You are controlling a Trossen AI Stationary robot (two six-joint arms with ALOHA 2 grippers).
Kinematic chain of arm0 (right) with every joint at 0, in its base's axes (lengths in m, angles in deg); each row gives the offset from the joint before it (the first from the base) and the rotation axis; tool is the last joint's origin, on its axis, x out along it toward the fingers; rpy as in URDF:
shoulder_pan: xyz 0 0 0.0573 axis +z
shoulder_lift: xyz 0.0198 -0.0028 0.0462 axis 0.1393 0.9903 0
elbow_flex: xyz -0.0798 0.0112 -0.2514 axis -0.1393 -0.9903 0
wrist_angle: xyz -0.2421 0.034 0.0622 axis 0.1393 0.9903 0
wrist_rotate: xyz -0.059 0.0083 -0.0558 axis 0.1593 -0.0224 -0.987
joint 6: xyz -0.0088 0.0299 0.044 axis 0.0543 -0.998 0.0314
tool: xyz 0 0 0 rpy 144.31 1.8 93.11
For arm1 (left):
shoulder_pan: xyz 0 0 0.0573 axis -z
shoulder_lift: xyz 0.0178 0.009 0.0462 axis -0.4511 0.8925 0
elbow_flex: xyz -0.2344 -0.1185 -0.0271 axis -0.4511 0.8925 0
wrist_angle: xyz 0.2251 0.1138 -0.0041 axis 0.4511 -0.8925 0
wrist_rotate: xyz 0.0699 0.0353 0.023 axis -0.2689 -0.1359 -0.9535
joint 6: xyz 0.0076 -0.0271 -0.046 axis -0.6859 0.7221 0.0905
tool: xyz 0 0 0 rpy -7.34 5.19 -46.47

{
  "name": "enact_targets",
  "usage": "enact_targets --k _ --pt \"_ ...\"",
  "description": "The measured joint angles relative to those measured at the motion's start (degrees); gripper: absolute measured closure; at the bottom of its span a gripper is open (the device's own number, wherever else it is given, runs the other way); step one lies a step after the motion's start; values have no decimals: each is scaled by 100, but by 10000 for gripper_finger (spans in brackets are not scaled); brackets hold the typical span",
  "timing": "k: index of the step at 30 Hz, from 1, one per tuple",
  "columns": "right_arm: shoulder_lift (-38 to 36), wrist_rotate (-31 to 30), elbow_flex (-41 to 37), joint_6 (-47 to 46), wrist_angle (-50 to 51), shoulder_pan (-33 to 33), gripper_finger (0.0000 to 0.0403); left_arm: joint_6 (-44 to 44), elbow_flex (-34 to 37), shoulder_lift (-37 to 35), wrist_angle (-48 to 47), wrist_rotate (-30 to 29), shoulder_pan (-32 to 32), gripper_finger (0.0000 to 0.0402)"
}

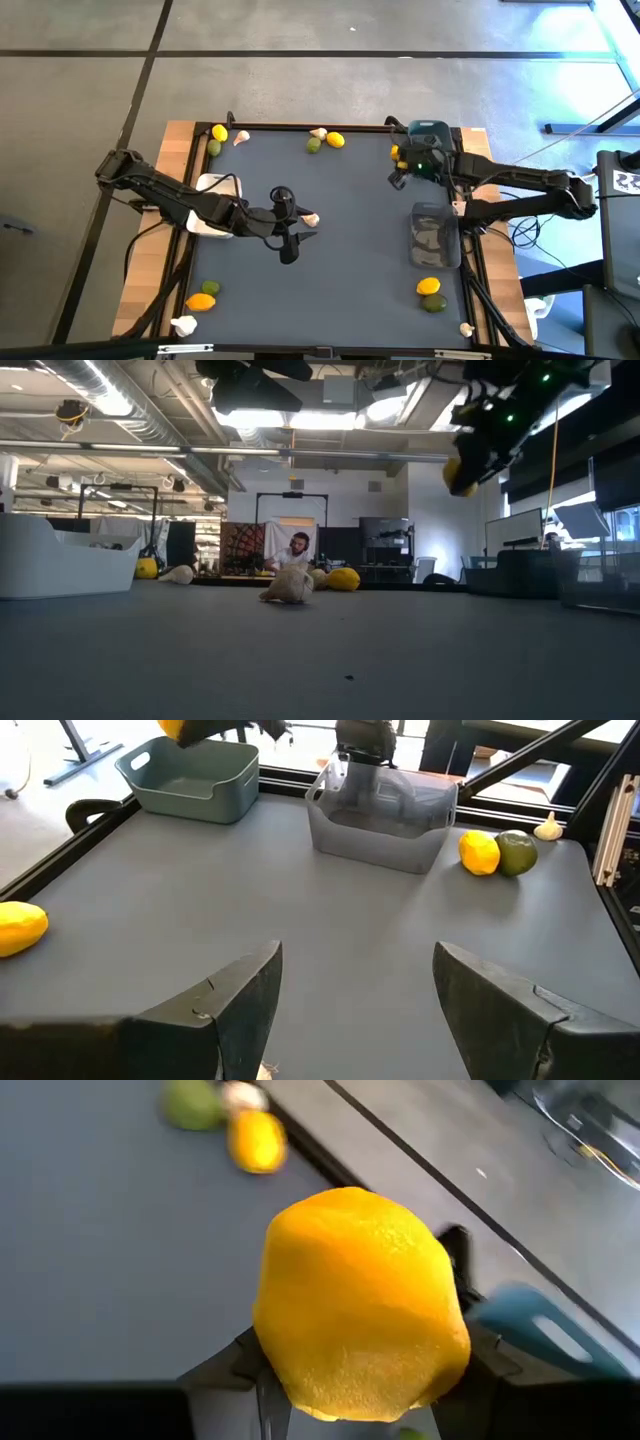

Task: Sort produce into baskets
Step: Put the lemon into the blue bin

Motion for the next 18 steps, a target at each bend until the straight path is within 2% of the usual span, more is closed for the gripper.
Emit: enact_targets --k 11,18 --pt "363 308 1 -4 120 -1729 231 -33 0 0 -1 1 0 147" --pt "744 840 1 -110 129 -2380 231 -55 -2 0 -3 1 0 146"
